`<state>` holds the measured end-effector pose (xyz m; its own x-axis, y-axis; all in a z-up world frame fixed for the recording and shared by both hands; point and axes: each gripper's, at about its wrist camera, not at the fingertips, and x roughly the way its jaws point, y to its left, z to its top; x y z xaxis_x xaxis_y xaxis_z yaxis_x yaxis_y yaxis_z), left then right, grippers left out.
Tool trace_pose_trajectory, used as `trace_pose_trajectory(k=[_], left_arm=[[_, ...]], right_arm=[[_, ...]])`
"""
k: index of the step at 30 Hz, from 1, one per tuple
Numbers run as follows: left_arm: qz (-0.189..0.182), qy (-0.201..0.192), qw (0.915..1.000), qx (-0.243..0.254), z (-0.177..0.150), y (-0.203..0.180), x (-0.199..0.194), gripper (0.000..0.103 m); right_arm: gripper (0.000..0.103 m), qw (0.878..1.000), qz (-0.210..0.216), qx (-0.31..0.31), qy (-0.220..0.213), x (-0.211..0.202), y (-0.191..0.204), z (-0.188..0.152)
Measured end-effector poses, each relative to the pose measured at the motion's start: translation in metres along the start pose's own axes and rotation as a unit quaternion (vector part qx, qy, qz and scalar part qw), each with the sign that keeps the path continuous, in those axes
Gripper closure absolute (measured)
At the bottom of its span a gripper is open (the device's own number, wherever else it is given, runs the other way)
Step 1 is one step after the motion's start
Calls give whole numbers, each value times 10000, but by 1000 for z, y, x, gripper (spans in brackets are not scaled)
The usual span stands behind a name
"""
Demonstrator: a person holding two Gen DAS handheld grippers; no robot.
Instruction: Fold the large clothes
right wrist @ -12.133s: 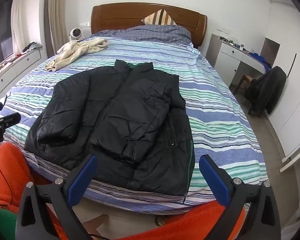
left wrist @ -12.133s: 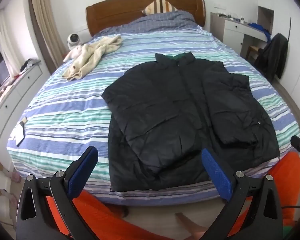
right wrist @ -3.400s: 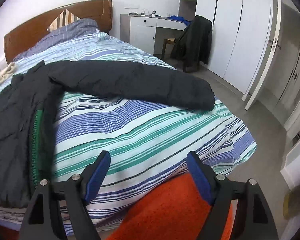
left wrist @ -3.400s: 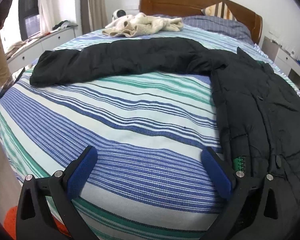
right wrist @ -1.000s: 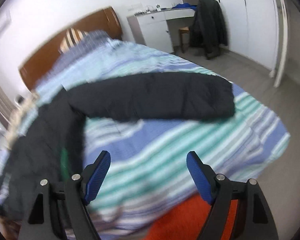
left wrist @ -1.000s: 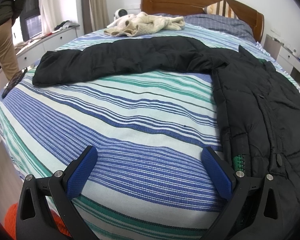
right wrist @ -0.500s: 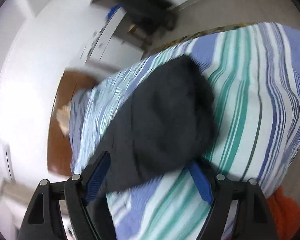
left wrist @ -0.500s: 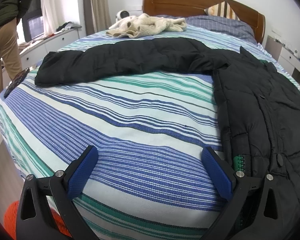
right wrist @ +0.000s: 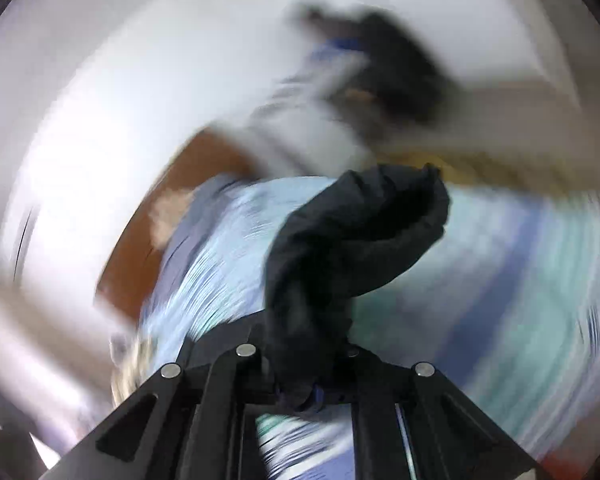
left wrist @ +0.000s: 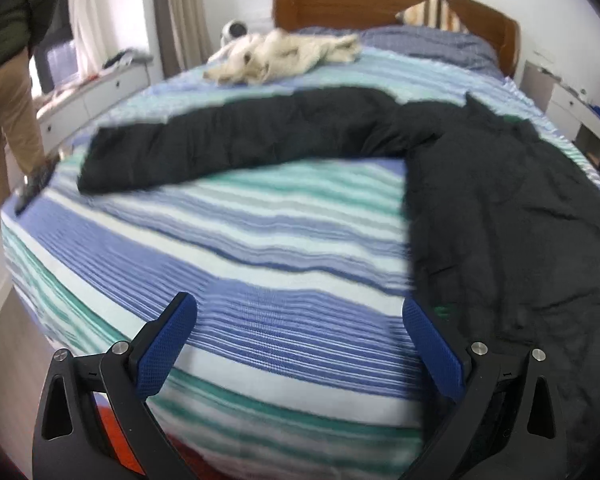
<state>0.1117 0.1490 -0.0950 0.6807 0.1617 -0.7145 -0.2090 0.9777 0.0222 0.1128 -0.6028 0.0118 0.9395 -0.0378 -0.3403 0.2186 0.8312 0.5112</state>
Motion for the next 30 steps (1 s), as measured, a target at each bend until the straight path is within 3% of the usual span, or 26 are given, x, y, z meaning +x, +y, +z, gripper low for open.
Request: trace_pose_trajectory(k=[3, 6, 9, 11, 12, 13, 14, 16, 19, 22, 24, 27, 29, 30], left_arm=[[-35, -270, 9995, 151, 13, -9, -30, 0], [-262, -442, 9985, 177, 25, -21, -53, 0], [-648, -449, 9965, 264, 35, -40, -67, 0], [-1002, -332, 9937, 382, 39, -56, -69, 0], [-1136, -275, 9923, 418, 39, -62, -68, 0], [-1265, -201, 9907, 453, 39, -68, -67, 0], [-1403, -103, 9888, 492, 39, -75, -65, 0], [-1689, 91, 9841, 540, 39, -89, -62, 0], [-2298, 399, 9711, 513, 46, -110, -52, 0], [-2859, 757, 9542, 442, 54, -142, -38, 0], [-3104, 934, 9450, 431, 63, -175, -22, 0], [-3093, 1170, 9408, 740, 67, -231, 2, 0], [-2879, 1376, 9407, 1151, 60, -272, 21, 2], [-2706, 1366, 9432, 1361, 55, -286, 24, 23]], right_arm=[[93, 9872, 500, -1510, 143, 2, 108, -8], [93, 9620, 977, -2493, 527, 24, 196, -58], [92, 9441, 1283, -2826, 1109, 59, 242, -125], [83, 9340, 1385, -2801, 1732, 90, 256, -164], [56, 9197, 1529, -2745, 2355, 113, 264, -197], [18, 9096, 1638, -2657, 2743, 119, 265, -222], [10, 9047, 1718, -2560, 2940, 123, 266, -239], [9, 9016, 1890, -2521, 2965, 113, 264, -252], [9, 9049, 2038, -2723, 2557, 80, 253, -239], [9, 9187, 1729, -2921, 2019, 43, 225, -214], [9, 9238, 1603, -2870, 1962, 21, 207, -206], [9, 9357, 1491, -2583, 1885, 2, 176, -191], [9, 9502, 1288, -2262, 1714, -13, 157, -182], [9, 9544, 1226, -2140, 1680, -14, 153, -182]])
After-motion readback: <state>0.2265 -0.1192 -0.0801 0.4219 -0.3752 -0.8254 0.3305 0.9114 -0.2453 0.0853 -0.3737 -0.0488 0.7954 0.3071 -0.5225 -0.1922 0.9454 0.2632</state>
